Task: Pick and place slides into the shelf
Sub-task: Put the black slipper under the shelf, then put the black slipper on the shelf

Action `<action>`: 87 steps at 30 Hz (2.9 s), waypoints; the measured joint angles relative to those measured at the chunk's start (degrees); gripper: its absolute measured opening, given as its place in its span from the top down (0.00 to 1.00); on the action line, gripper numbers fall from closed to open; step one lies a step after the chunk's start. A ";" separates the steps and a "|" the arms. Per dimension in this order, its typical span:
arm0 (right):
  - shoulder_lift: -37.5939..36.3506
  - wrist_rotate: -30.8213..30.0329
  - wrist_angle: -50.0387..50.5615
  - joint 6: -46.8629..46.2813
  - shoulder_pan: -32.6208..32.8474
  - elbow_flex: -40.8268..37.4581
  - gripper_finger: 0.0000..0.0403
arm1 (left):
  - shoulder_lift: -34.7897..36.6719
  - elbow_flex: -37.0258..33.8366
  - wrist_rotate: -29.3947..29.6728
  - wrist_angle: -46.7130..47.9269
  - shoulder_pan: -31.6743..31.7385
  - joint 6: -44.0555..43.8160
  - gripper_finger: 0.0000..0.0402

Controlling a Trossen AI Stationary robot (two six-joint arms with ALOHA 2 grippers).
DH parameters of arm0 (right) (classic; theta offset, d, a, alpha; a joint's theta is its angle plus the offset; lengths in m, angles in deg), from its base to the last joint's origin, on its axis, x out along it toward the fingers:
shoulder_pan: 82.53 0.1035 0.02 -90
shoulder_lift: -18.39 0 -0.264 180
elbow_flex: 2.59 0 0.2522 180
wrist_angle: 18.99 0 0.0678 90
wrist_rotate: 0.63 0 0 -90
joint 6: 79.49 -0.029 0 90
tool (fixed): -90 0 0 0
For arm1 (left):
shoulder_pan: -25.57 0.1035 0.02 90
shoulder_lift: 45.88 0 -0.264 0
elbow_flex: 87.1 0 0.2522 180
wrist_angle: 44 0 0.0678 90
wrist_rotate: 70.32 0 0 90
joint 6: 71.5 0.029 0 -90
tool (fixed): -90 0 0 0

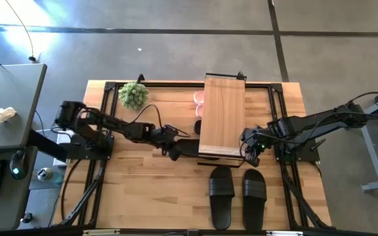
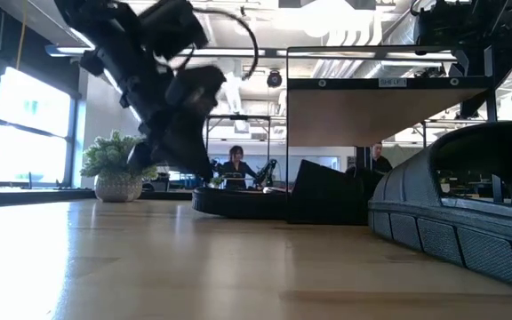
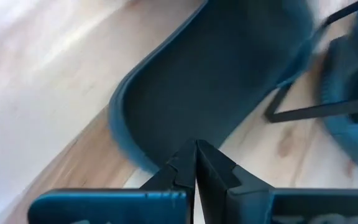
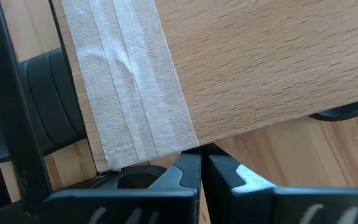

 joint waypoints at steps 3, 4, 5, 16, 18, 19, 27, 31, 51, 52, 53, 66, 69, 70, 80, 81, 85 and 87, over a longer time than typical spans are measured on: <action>0.00 0.02 -0.02 0.00 0.00 0.01 1.00 | 3.44 0.11 0.75 5.41 0.00 2.18 1.00; 0.01 0.02 -0.03 0.00 0.00 0.00 1.00 | 4.28 0.09 1.42 7.94 0.00 3.08 1.00; 0.02 0.03 -0.07 0.00 0.00 0.01 1.00 | 4.98 0.09 1.93 10.52 0.00 4.13 1.00; 0.01 0.07 -0.15 -0.03 0.00 0.01 1.00 | 0.13 0.02 2.33 14.84 0.00 9.53 1.00; 0.02 0.07 -0.15 -0.15 0.00 0.01 1.00 | -0.40 0.02 2.17 13.72 0.00 9.49 1.00; 0.01 0.07 -0.15 -0.17 0.00 0.01 1.00 | -0.59 0.02 2.12 12.63 0.00 9.49 1.00; 0.00 0.07 -0.15 0.00 0.00 0.01 1.00 | -2.54 0.03 1.70 5.61 0.00 8.92 1.00; 0.00 0.07 -0.13 0.00 0.00 0.01 1.00 | -5.51 0.51 0.68 4.53 0.00 7.32 1.00; 0.02 0.09 -0.28 1.07 0.00 -0.01 1.00 | -17.84 17.93 -0.39 7.17 0.00 10.77 1.00; 0.00 0.09 -0.28 1.07 0.00 -0.01 1.00 | -18.31 18.95 -0.39 8.08 0.00 10.79 1.00; 0.00 0.11 -0.19 1.07 0.00 -0.01 1.00 | -18.72 19.81 -0.38 8.82 0.00 11.05 1.00; 0.00 0.09 -0.39 0.96 -0.01 -0.01 1.00 | -18.57 20.98 0.07 17.40 -0.03 9.91 1.00; 0.00 0.09 -0.41 0.89 0.00 -0.01 1.00 | -17.17 21.00 0.24 22.77 -0.04 9.50 1.00; 0.02 0.09 -0.39 0.79 0.00 -0.01 1.00 | -16.74 21.00 0.23 23.91 -0.22 9.33 1.00; -3.23 -0.55 4.85 -2.56 0.00 0.02 1.00 | -4.94 20.92 5.71 35.45 -7.77 2.87 1.00; -4.06 -0.55 5.68 -3.19 0.00 0.02 1.00 | -3.71 20.92 6.51 35.79 -9.13 1.95 1.00; -8.18 1.34 6.82 -5.90 0.00 0.03 1.00 | -0.19 20.90 10.31 34.52 -15.28 -1.54 1.00; -10.58 4.81 6.70 -7.34 0.00 0.03 1.00 | 0.58 20.92 12.59 31.56 -18.59 -2.94 1.00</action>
